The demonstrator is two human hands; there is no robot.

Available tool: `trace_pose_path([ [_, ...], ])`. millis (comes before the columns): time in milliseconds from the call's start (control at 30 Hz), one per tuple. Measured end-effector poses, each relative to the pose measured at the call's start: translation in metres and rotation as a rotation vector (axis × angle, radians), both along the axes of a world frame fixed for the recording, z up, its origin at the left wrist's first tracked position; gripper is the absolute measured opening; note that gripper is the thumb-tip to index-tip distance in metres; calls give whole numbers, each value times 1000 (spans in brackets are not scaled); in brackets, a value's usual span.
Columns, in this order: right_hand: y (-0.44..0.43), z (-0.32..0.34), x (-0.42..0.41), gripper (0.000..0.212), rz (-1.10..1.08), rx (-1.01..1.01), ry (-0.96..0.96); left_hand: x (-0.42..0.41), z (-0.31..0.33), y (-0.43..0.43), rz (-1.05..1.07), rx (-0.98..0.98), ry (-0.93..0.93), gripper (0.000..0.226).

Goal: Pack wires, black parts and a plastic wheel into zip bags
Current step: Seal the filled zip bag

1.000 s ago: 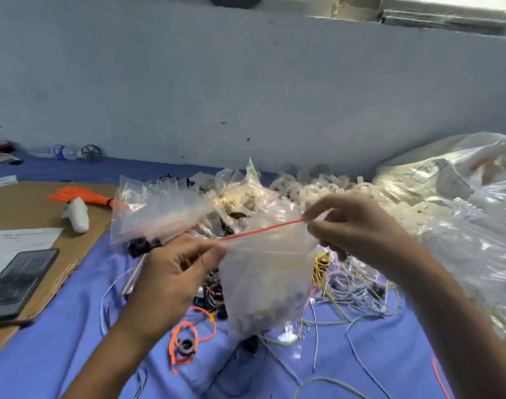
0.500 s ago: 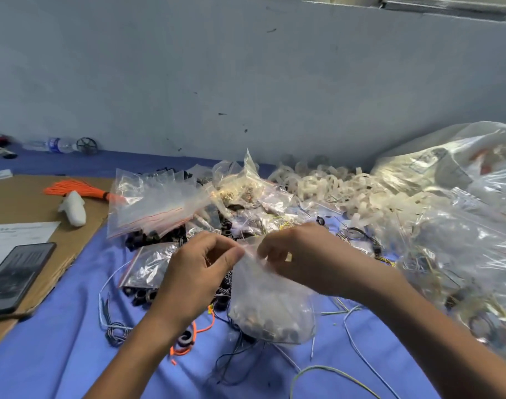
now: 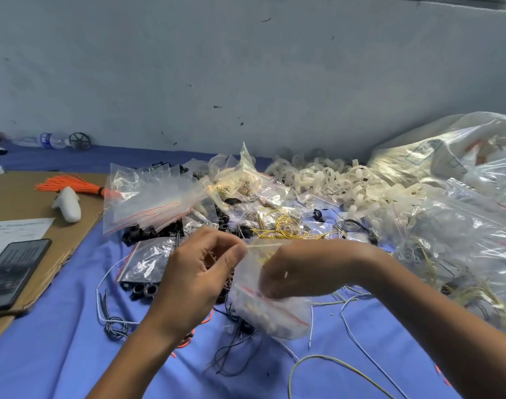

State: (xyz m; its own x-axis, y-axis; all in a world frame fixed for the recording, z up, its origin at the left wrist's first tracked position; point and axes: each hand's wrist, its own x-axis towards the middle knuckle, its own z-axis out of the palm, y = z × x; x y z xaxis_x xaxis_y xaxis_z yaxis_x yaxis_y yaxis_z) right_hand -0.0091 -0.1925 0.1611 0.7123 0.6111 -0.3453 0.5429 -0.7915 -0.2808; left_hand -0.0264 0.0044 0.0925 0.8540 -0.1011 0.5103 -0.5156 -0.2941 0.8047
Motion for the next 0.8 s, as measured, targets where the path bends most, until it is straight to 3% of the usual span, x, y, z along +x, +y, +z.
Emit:
trace_pose_path([
  [100,-11,10,2,28,5,-123,2,0,4,3,-12,-6,1,5],
  [167,-20,27,2,34,-93,-25,54,1,5,3,-30,-47,21,11],
  [300,-39,51,4,69,-248,181,171,0,11,1,-58,-128,10,25],
  [367,-41,51,3,63,-243,214,-31,0,11,-4,-59,-91,-1,23],
  [467,-30,40,3,34,-187,398,-441,3,7,-14,-74,-81,26,17],
  [600,-2,21,-1,22,-89,405,-464,7,3,-20,-68,-74,36,21],
  [700,6,16,-2,8,-154,422,-525,6,2,-18,-32,-87,39,22],
  [800,10,13,-4,9,-148,416,-594,5,3,-17,2,-85,32,19],
])
